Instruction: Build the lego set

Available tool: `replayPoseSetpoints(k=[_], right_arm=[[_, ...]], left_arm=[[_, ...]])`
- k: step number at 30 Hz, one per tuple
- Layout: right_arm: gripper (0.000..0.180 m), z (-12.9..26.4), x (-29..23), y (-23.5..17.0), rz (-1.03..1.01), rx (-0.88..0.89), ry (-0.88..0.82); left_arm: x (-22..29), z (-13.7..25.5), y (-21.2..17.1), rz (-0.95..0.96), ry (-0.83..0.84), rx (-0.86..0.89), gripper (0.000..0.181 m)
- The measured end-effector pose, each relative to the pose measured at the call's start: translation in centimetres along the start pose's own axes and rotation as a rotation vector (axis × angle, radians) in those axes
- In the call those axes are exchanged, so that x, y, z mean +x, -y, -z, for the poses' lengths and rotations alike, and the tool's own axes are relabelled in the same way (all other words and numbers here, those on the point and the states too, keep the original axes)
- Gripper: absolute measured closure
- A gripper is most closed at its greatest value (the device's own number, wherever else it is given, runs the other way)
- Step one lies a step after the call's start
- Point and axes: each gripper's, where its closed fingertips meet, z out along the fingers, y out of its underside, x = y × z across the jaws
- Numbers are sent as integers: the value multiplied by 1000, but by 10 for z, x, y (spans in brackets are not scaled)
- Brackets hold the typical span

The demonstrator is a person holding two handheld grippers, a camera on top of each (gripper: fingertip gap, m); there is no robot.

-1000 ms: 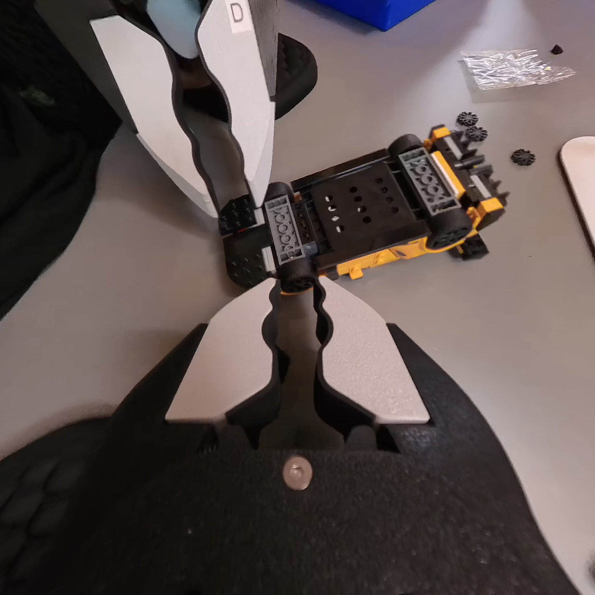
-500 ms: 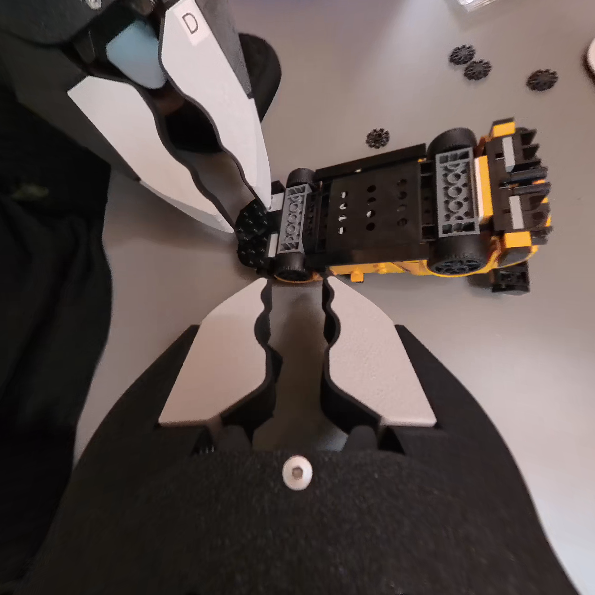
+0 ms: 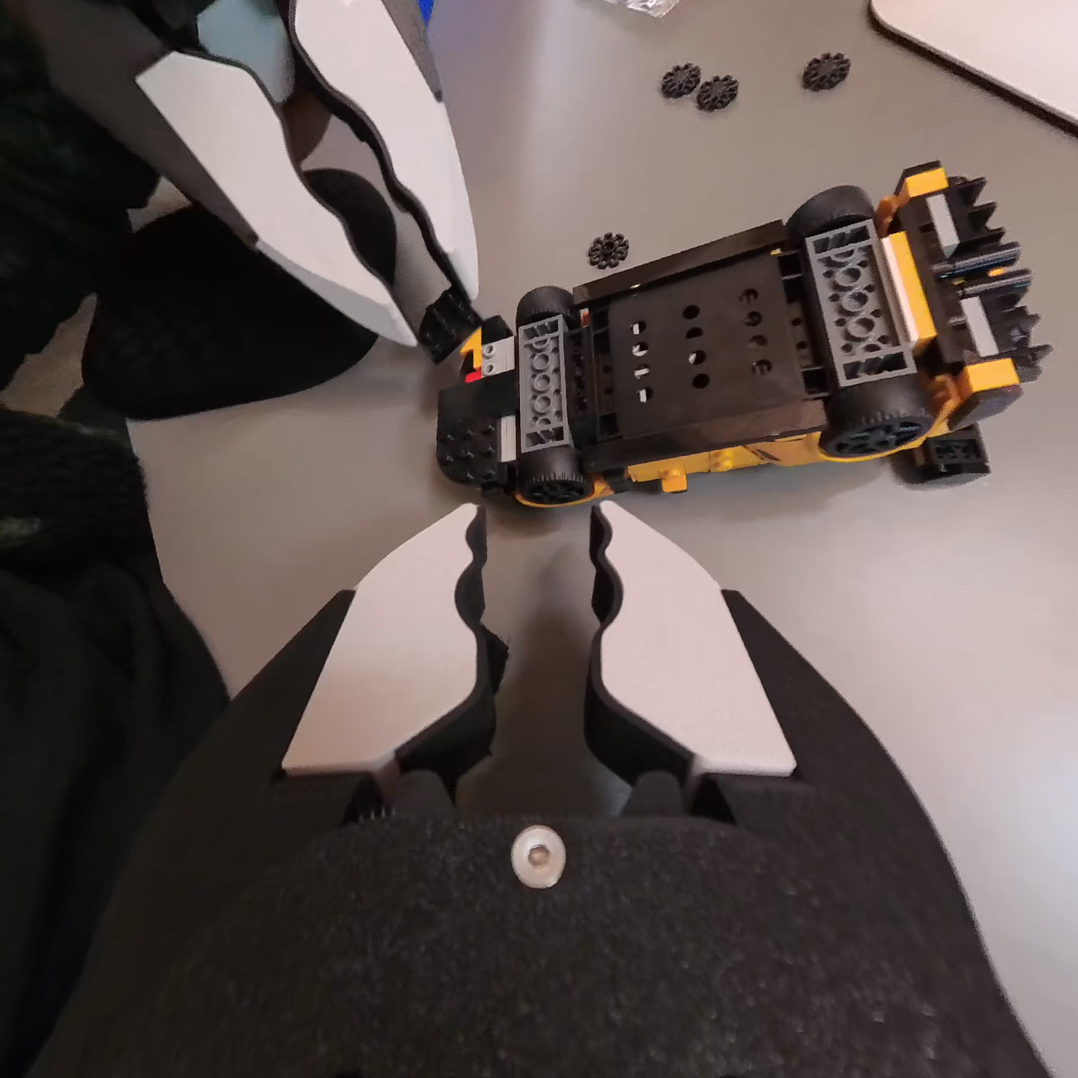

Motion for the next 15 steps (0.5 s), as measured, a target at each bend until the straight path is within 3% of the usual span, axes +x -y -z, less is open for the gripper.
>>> replayPoseSetpoints(k=[15], right_arm=[[150, -13, 10, 8, -257, 74, -105]], left_arm=[[13, -9, 14, -117, -67, 95, 159]])
